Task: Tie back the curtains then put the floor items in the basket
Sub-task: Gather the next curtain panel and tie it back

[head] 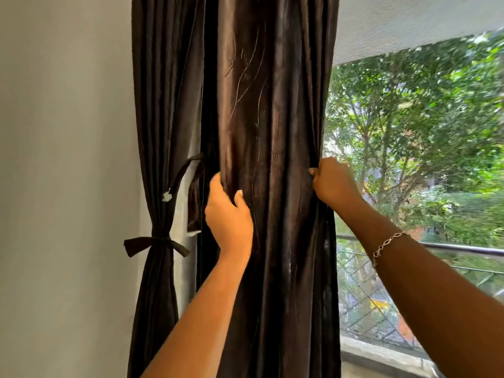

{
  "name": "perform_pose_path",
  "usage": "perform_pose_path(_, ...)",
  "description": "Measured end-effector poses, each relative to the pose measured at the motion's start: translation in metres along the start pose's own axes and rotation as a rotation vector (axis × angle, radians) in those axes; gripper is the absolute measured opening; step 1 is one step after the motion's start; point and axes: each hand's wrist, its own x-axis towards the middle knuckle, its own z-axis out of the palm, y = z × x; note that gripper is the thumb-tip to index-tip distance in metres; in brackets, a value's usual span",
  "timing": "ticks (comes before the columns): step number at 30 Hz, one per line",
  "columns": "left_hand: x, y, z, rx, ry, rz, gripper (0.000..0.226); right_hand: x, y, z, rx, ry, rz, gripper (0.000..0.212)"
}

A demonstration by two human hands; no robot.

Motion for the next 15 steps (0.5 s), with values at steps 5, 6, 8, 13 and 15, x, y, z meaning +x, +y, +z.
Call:
perform_pose_path(5, -0.039, 0.014, 0.020, 0.107, -0.233, 0.120, 0.052, 0.000, -0.008, 0.007, 0.098, -0.004, 0.016, 0.019)
perform_pose_path(6, -0.047, 0.017, 0.025, 0.122, -0.276, 0.169, 0.057, 0.000, -0.010, 0.008, 0.139, -0.005, 0.022, 0.023)
perform_pose_path(8, -0.056, 0.023, 0.033, 0.131, -0.343, 0.226, 0.066, 0.000, -0.013, 0.009, 0.211, -0.001, 0.017, 0.033)
perform_pose_path(13, -0.059, 0.028, 0.047, 0.223, -0.399, 0.243, 0.064, -0.009, -0.018, 0.011, 0.435, -0.052, 0.010, 0.055)
perform_pose_path(15, -0.059, 0.027, 0.048, 0.250, -0.427, 0.243, 0.064, -0.013, -0.018, 0.011, 0.502, -0.074, 0.019, 0.059)
